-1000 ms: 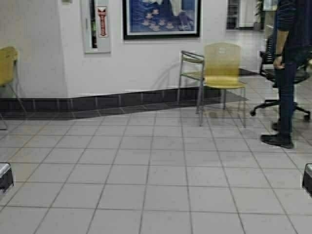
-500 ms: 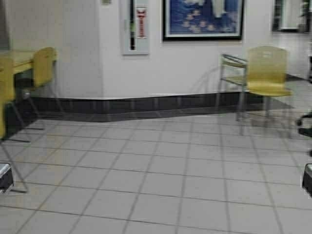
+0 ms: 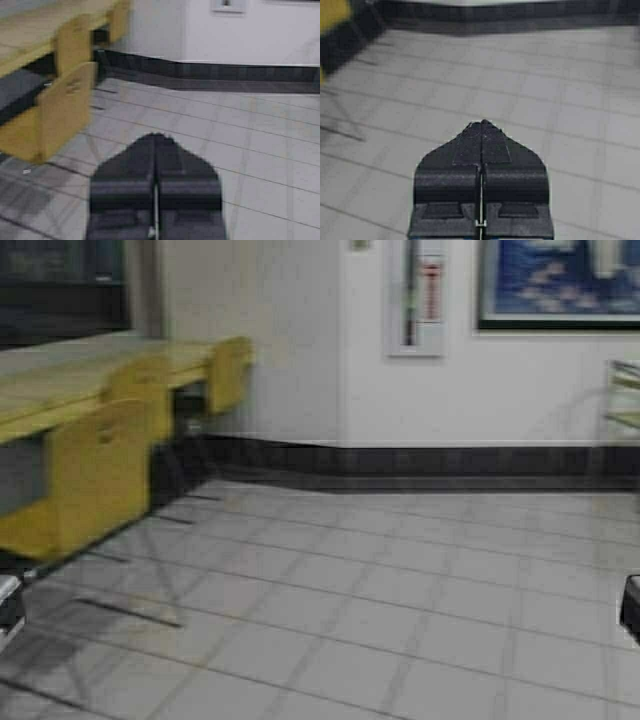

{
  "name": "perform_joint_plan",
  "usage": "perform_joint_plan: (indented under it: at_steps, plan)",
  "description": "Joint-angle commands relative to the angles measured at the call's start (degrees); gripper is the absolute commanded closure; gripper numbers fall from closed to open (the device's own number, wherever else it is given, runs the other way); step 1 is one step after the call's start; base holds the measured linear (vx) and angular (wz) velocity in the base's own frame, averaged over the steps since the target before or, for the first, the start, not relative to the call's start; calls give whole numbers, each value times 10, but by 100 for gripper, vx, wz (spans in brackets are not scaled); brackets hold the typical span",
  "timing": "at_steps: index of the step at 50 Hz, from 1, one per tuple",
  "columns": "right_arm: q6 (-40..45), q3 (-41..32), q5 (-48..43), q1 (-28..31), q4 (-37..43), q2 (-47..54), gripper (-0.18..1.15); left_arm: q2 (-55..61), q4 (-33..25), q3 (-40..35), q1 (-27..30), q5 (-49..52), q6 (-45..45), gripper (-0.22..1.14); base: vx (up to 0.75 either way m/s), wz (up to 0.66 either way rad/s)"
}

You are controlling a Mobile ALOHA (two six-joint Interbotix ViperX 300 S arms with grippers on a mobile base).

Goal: Push the chairs under the table

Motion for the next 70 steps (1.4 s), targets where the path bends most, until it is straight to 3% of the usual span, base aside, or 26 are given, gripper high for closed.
perform_joint_plan:
  at_steps: [1, 57, 70]
  plan:
    - [10, -12, -2, -1, -1, 1, 92, 7, 1, -13, 2, -4, 0, 89, 13, 61]
    - [19, -9, 4, -1, -2, -25, 92, 10, 2, -22, 2, -4, -2, 89, 7, 54]
    - [25, -5, 42, -1, 1, -36, 92, 8, 1, -21, 2, -4, 0, 89, 5, 45]
